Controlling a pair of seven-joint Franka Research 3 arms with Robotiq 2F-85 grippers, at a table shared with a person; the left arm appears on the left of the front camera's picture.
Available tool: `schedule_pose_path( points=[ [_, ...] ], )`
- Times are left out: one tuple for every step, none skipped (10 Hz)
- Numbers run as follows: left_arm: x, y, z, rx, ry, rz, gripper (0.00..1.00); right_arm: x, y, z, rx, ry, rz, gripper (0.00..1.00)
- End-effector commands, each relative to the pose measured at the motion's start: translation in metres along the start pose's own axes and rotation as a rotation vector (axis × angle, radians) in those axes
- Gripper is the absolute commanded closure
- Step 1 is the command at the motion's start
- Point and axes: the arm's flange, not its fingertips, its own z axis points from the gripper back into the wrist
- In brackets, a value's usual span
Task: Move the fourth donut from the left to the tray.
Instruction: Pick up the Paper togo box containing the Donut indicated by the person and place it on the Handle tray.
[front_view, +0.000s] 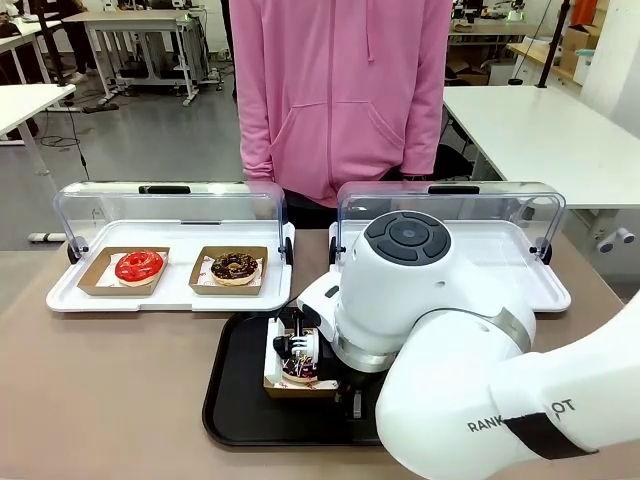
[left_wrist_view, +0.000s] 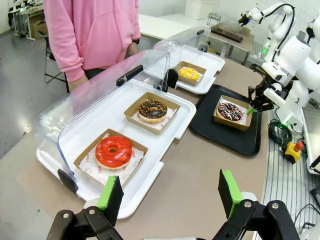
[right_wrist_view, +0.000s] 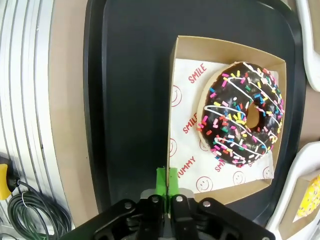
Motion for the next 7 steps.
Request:
schedule_pose_path(
  points=[
    [0.0008,0.0007,0.0014,-0.005,-0.021,-0.023,0.00,-0.0027,0.0032,-0.0101,-0.011,-0.003,-0.007,0.98],
    [0.0008,0.0007,0.0014,-0.005,-0.021,-0.023,0.00,-0.0034,0.0025,-0.0129,-0.001,-0.002,-0.005,0.98],
    [0.0008,0.0007,0.0014,-0.005,-0.021,-0.023,0.00,-0.0045,0.0021,-0.0146,0.010,-0.002,-0.005,0.98],
    [0.0008,0.0007,0.0014,-0.005,-0.021,-0.023,0.00,-0.0057,0.0008,-0.0167,0.020,-0.001,-0.002,0.98],
    [0.0008,0.0007,0.0014,-0.005,-0.021,-0.023,0.00,-0.0065,0.0002,-0.0166,0.027,-0.008,-0.004,0.98],
    [0.0008,0.0007,0.0014,-0.005,-0.021,-0.023,0.00,-0.0082,-0.0013,-0.0138,0.017,-0.004,-0.005,0.45],
    [0.0008,0.0007,0.0014,-0.005,-0.021,-0.023,0.00,-0.0106,-0.0023,-0.0101,0.020,-0.006,-0.012,0.43]
  ],
)
